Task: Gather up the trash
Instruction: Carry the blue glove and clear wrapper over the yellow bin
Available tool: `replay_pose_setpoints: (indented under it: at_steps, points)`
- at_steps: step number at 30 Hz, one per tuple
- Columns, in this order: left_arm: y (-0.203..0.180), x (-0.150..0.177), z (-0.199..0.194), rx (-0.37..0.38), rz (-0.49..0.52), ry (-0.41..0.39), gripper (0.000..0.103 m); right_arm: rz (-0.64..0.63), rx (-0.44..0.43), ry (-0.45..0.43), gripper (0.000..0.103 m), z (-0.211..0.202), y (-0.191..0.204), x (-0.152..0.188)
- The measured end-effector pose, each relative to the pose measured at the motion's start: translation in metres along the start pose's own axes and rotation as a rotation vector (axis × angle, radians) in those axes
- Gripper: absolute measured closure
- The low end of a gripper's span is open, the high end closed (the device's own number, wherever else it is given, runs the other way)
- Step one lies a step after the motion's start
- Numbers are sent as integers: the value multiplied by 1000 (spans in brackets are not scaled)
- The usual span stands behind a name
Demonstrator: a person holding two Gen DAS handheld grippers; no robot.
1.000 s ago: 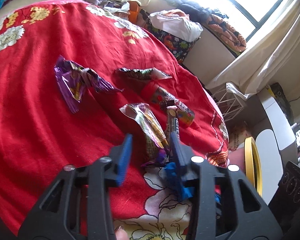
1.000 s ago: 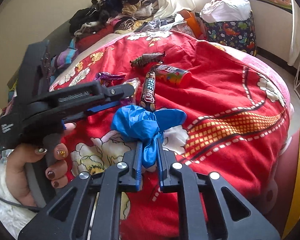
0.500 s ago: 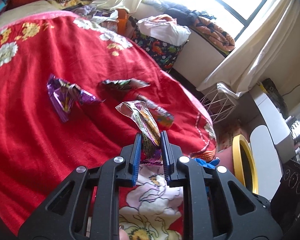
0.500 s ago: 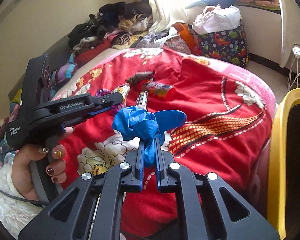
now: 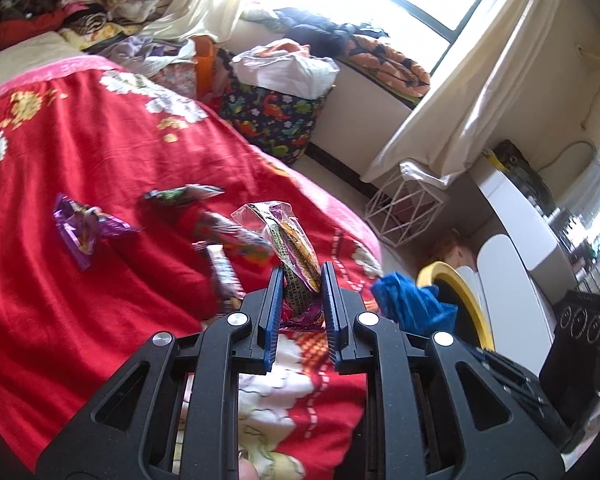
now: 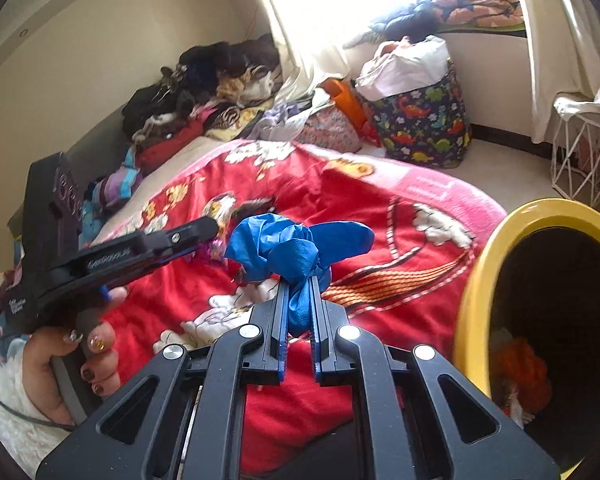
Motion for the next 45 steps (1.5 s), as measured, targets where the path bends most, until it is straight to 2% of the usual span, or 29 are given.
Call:
replay_pose_setpoints:
  at_steps: [20,45]
  points:
    - [-79,21,30,98,160,75,89,179,125,-94,94,-43,-99,-13]
    - [-135,52,51,166,269,146,89,298,236,-136,94,-73,-163,-5]
Point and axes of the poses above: each gripper's, at about its wrist camera, not at the fingertips, and z roughly the way its jaws point, y to its left, x to its underside, the point moved 7 cm from there along z, roughly the way its jaws point, and after that the axes turned 12 degrees about x, right-handed, at the moved point
